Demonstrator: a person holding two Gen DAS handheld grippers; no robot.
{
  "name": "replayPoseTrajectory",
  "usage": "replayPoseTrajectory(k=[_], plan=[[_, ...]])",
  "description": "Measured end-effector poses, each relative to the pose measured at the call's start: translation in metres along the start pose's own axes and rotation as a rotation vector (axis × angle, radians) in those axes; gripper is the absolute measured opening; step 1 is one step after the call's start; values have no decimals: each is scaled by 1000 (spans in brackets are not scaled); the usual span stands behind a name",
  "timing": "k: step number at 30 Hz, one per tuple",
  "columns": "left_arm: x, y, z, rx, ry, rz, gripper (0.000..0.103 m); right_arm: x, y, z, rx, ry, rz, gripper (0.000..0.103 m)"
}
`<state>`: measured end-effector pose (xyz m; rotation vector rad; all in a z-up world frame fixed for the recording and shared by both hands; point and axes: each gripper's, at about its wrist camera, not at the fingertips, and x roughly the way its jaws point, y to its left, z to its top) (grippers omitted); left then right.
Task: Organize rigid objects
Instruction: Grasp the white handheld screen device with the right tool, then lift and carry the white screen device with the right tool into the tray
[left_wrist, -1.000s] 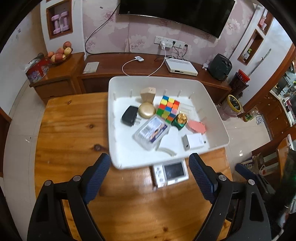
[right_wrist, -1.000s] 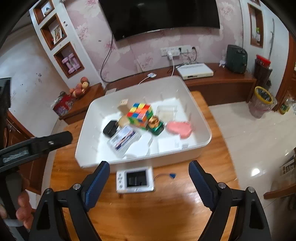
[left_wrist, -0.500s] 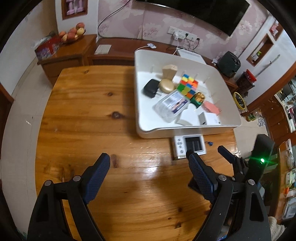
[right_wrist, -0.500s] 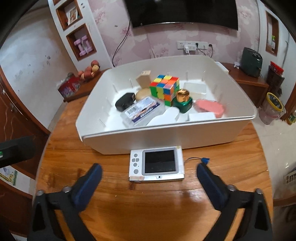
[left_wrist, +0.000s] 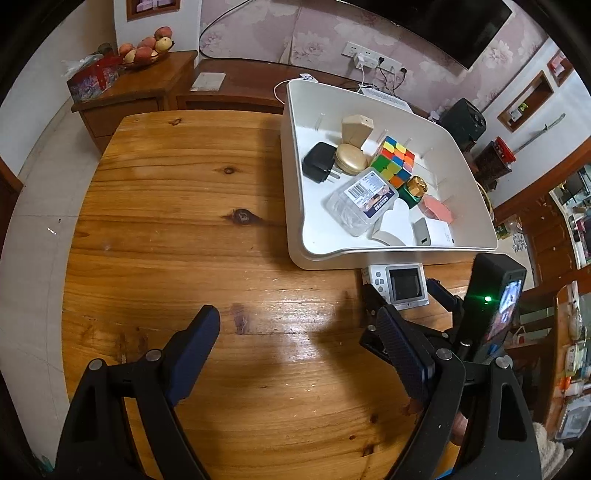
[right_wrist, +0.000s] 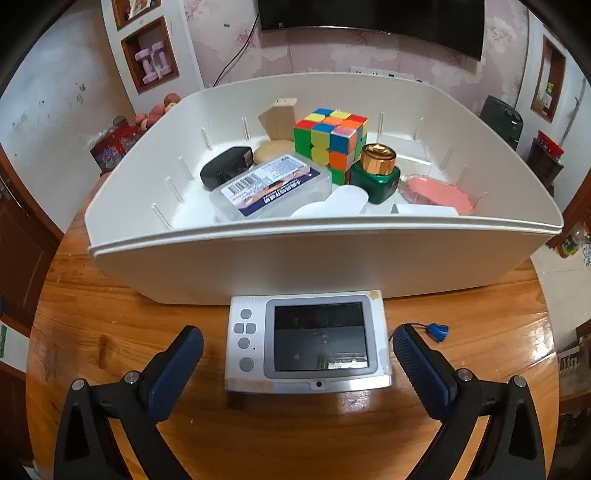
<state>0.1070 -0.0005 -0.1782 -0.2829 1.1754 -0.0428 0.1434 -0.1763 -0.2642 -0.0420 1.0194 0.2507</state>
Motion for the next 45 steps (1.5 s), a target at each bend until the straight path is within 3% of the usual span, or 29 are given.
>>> replayPoseTrajectory(k=[11,23,25,32,37,45], plan=[[3,-8,3,34,-1,-25,89,19,2,-3,-35,87,-18,102],[3,-14,-1,39,5,-37,89,23,7,-5,-57,104,-55,102],[2,-15,-2,41,4,-37,89,20,5,-5,-41,86,-65,92],[-4,-21,-5,53,-3,-44,89,18,0,-7,-19,105,-57,92],[-14,-28,-7,65,-17,-57,89,-4,-5,-9,20,87,-17,92],[-36,-38,-9,79,-51,-88,89,-74,-13,-3,13,2,17,92]])
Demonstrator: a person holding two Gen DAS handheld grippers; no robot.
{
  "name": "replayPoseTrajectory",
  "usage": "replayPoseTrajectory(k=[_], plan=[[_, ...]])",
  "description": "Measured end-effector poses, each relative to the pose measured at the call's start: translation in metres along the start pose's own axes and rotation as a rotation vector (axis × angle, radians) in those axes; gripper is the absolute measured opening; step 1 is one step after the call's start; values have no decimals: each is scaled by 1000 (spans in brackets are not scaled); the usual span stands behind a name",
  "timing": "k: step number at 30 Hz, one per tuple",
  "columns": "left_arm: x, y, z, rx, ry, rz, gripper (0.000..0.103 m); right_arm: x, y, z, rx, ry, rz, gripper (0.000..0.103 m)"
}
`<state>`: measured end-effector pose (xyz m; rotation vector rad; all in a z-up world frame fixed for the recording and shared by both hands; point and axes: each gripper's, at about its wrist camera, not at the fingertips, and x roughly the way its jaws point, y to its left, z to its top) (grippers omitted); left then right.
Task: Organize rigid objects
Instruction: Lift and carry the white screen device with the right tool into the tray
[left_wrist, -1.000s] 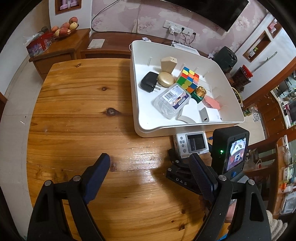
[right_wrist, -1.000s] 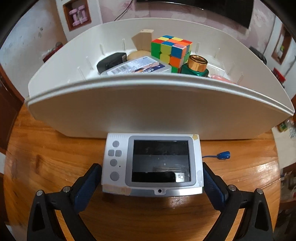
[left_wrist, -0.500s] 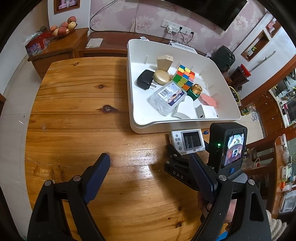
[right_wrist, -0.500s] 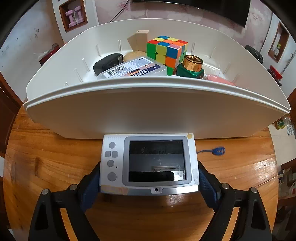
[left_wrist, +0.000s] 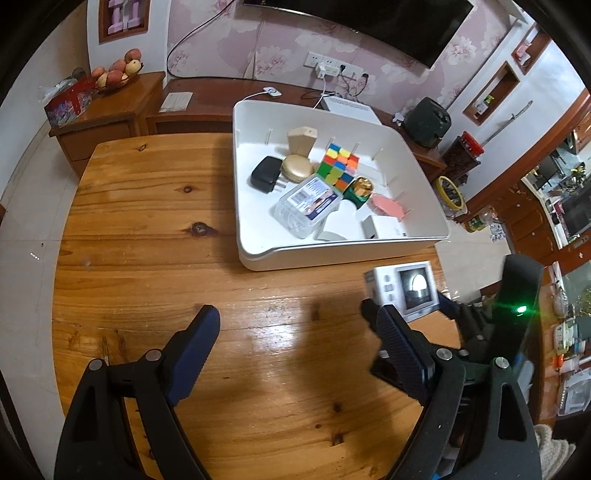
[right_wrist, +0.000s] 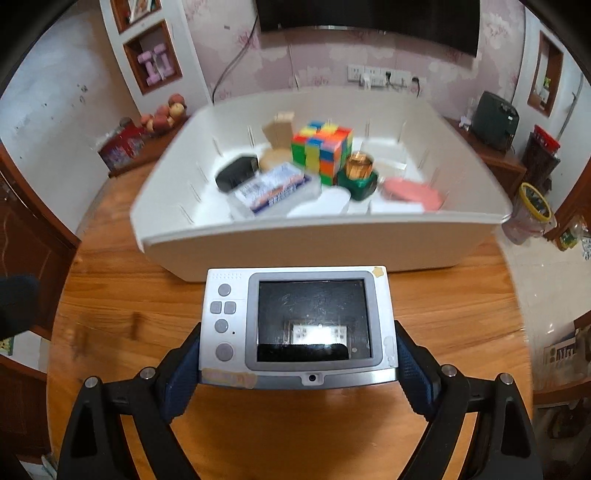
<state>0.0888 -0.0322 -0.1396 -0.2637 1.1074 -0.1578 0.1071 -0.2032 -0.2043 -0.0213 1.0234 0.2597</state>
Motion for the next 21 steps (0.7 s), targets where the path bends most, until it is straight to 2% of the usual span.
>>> replayPoseTrajectory(k=[8,13,17,21], plan=[[-19,-13,3,23,-39,-35,89,-37,-17,44,-30,-56,-55,92],[-27,-27,4,56,-63,-44,89,-50,-16,92,-48,-119,-53,92],[-29,-35,3,80,-67,-27,89,-37,-9,125,-50,-119,-34,92],[-23,-36,4,91,-62,5,89,1,-2,141,-36,-52,-27,92]])
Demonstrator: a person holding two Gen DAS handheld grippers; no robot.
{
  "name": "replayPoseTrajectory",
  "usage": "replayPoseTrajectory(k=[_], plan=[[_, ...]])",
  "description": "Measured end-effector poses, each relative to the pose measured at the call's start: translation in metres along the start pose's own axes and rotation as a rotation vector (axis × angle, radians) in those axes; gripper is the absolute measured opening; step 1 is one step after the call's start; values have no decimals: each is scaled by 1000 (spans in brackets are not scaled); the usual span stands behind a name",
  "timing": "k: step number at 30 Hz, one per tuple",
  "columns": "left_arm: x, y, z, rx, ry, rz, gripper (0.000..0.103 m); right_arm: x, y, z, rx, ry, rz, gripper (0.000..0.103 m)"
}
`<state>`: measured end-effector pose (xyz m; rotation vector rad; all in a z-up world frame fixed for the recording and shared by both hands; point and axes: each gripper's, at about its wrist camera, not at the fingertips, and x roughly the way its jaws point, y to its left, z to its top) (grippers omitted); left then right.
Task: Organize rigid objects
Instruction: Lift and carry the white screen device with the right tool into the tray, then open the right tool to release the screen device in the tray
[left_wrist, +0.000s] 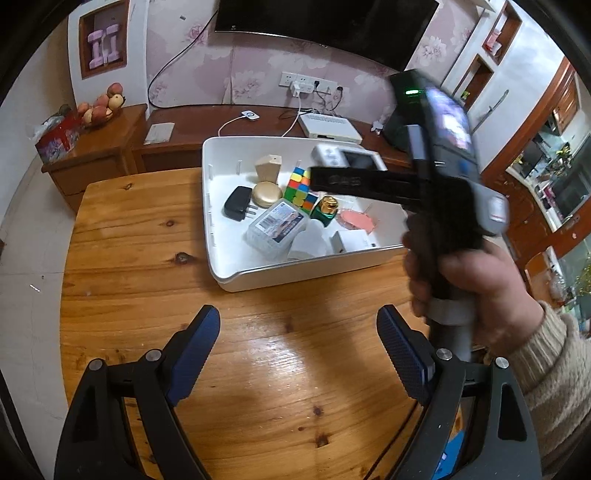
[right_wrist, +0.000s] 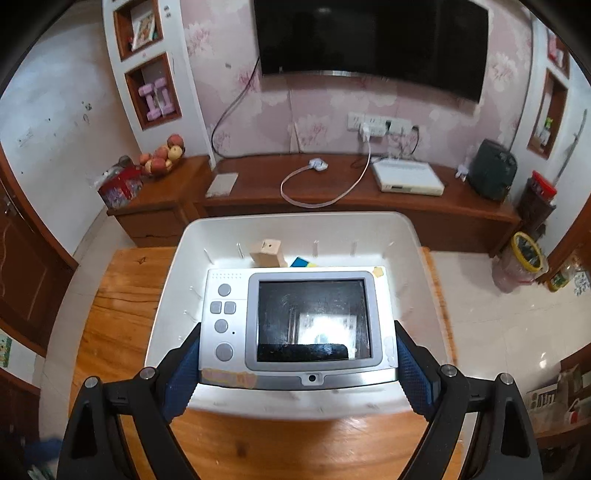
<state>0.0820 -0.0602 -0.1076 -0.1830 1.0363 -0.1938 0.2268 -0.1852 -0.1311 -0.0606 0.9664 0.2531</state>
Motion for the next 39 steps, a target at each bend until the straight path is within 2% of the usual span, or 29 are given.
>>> replayPoseTrajectory(k=[4,10,24,31,36,39], plan=[[9,7,4,-19,4,42,89,43,6,0,13,87,-13,92],[22,22,10,-73,13,100,89,79,4,-9,37,171,-46,92],[30,27,13,-101,26,155,89,114,-10,-34,21,310,-138,92],[26,23,11,-105,25,164,89,108,-25,-44,92,328,-70,93],[22,18,6,-96,25,171,89,87,-35,-44,120,256,-19,94],[19,14,3,-93,28,176,89,67,-38,-38,128,200,-27,94]])
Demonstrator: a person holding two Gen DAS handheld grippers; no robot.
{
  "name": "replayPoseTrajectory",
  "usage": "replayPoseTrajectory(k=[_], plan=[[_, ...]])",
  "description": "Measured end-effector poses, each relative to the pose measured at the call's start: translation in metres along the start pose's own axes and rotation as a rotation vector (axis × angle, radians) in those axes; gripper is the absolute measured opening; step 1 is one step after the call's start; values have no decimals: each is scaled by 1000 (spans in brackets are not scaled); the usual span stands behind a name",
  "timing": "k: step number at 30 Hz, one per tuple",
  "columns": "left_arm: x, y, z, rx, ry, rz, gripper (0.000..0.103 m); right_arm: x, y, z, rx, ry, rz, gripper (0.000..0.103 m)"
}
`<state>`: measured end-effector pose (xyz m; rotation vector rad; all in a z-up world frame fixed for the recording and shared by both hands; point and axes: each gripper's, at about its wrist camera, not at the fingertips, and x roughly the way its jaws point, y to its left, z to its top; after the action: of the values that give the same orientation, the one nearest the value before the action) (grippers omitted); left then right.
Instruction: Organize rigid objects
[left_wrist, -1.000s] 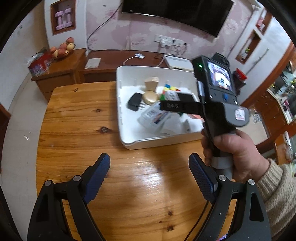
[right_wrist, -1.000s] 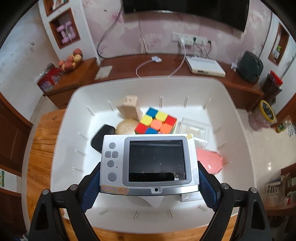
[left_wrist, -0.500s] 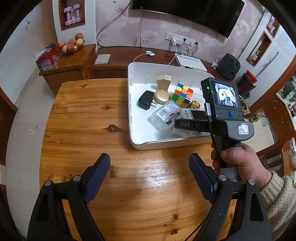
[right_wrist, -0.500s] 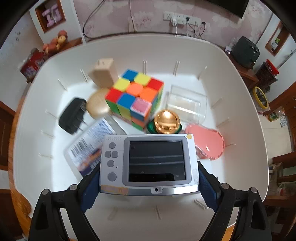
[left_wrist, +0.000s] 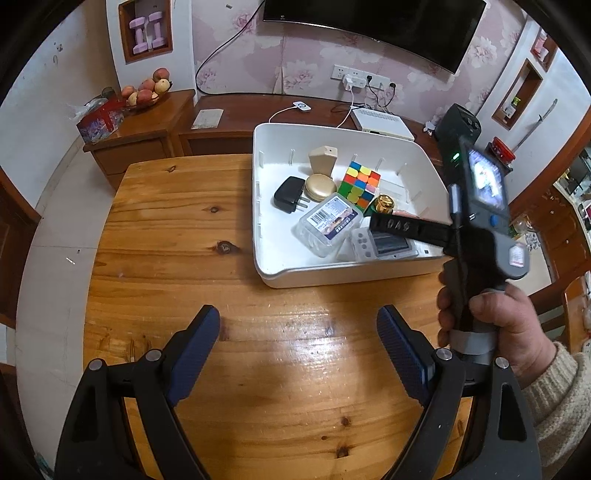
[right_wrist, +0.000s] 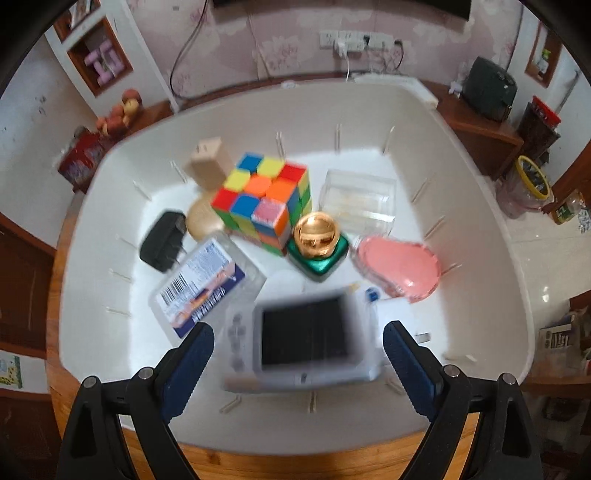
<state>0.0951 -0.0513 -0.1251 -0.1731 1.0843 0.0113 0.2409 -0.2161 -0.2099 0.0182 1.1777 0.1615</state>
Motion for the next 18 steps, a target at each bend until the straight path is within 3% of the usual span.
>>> replayPoseTrajectory(k=[8,12,18], plan=[[-23,-17,-11,13,-28,11,89,-69,0,-14,-35,-130,8,94],[-39,-26,-18,21,-48,14,89,-112,-8,-36,-48,-189,21,94],[-68,-41,-33,25,-72,26,89,-166,-28,-75,-34,-211,13,94]])
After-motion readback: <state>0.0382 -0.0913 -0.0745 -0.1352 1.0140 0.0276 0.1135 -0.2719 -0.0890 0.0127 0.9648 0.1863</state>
